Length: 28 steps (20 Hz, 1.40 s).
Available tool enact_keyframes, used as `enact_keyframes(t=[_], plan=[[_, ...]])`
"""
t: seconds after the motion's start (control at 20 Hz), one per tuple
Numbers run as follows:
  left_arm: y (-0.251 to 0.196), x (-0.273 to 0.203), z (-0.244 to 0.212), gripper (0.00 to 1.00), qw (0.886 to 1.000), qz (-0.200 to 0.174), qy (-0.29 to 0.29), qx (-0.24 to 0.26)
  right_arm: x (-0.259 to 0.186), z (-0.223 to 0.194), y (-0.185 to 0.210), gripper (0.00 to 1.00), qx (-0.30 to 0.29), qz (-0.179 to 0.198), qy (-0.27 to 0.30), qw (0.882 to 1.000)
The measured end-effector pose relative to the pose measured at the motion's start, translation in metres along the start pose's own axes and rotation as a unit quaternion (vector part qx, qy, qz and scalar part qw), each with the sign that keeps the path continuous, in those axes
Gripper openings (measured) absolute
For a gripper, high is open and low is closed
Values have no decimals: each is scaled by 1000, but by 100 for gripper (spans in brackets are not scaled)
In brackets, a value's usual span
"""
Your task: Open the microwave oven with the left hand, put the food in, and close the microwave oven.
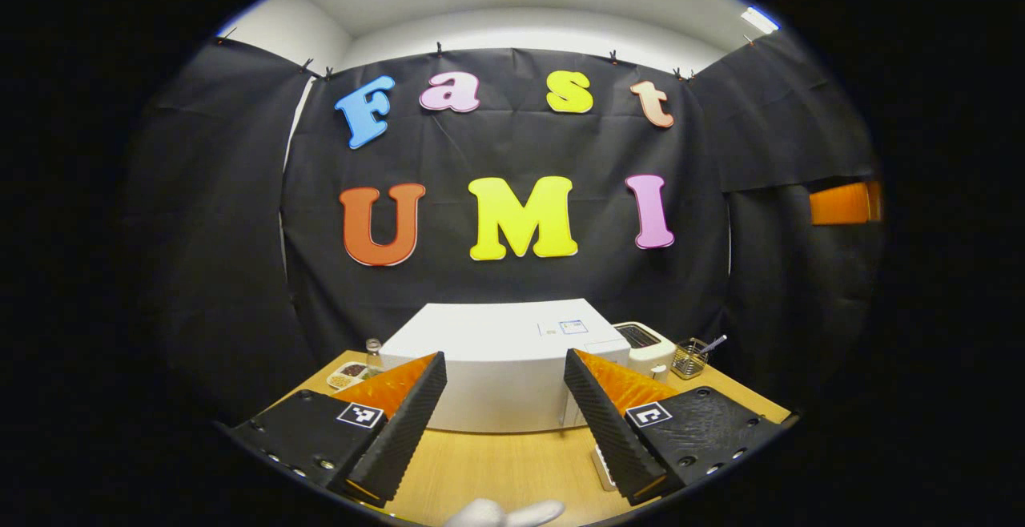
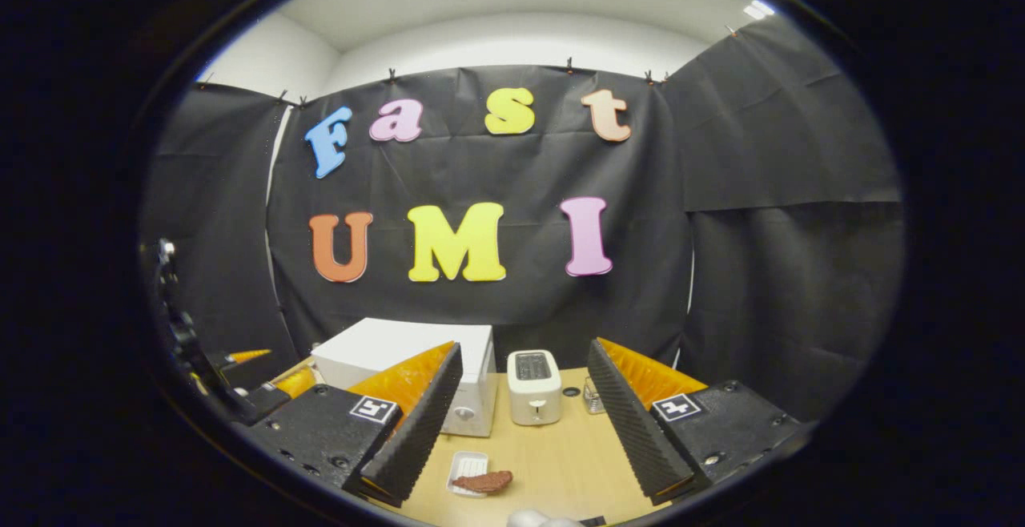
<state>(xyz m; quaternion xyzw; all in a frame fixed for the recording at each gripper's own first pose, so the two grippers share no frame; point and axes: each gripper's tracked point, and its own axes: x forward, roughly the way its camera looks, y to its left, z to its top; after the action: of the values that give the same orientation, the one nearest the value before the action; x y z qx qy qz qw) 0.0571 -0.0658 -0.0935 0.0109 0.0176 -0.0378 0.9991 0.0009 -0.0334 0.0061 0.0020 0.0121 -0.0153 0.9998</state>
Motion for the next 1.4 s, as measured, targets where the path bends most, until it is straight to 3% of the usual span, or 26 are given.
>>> enact_keyframes(t=[0.05,0.1,0.15,0.2,0.3,0.35,0.4,0.6,0.65,0.9,0.95,1.0,1.05,1.15,1.2,1.25,1.3,1.35,1.4], plan=[[-9,9,-14,94,1000,-6,4,3,0,3,-6,90,0,-6,0,1000],[-17,17,-29,94,1000,-9,16,8,-1,5,-11,91,-1,-11,2,1000],[-26,27,-41,94,1000,-13,19,14,-3,6,-15,100,-3,-16,2,1000],[-34,37,-53,95,999,-18,23,18,-3,8,-18,90,-7,-20,3,1000],[-52,59,-75,95,999,-28,32,28,-6,7,-22,90,-19,-26,9,999],[-60,70,-85,95,999,-31,35,27,-7,6,-24,100,-27,-29,13,999],[-68,82,-95,95,998,-37,42,25,-6,4,-24,91,-33,-32,17,999],[-90,128,-139,95,996,-42,77,3,-7,-7,-33,91,-44,-47,36,997],[-93,140,-145,96,996,-39,82,1,-6,-10,-37,100,-50,-52,40,997],[-95,174,-162,93,995,-31,90,8,-8,-29,-55,100,-54,-75,62,994],[-94,176,-162,91,996,-32,88,8,-8,-30,-58,91,-53,-78,64,993],[-95,178,-162,80,996,-36,87,5,-7,-32,-61,100,-53,-81,66,993],[-95,182,-163,75,996,-37,86,1,-5,-33,-63,91,-52,-82,68,993],[-90,182,-160,64,996,-33,85,-3,-3,-34,-67,91,-50,-84,71,993],[-85,185,-162,36,996,-24,86,-5,-3,-35,-67,91,-50,-84,70,993],[-88,184,-163,27,995,-27,92,-20,-2,-35,-67,91,-51,-83,70,993],[-88,185,-162,42,995,-30,93,-25,-2,-37,-67,100,-50,-81,72,993],[-87,184,-164,30,994,-31,98,-27,-2,-38,-66,91,-50,-79,73,993],[-87,184,-164,14,994,-29,100,-29,-1,-38,-65,92,-50,-77,72,993]])
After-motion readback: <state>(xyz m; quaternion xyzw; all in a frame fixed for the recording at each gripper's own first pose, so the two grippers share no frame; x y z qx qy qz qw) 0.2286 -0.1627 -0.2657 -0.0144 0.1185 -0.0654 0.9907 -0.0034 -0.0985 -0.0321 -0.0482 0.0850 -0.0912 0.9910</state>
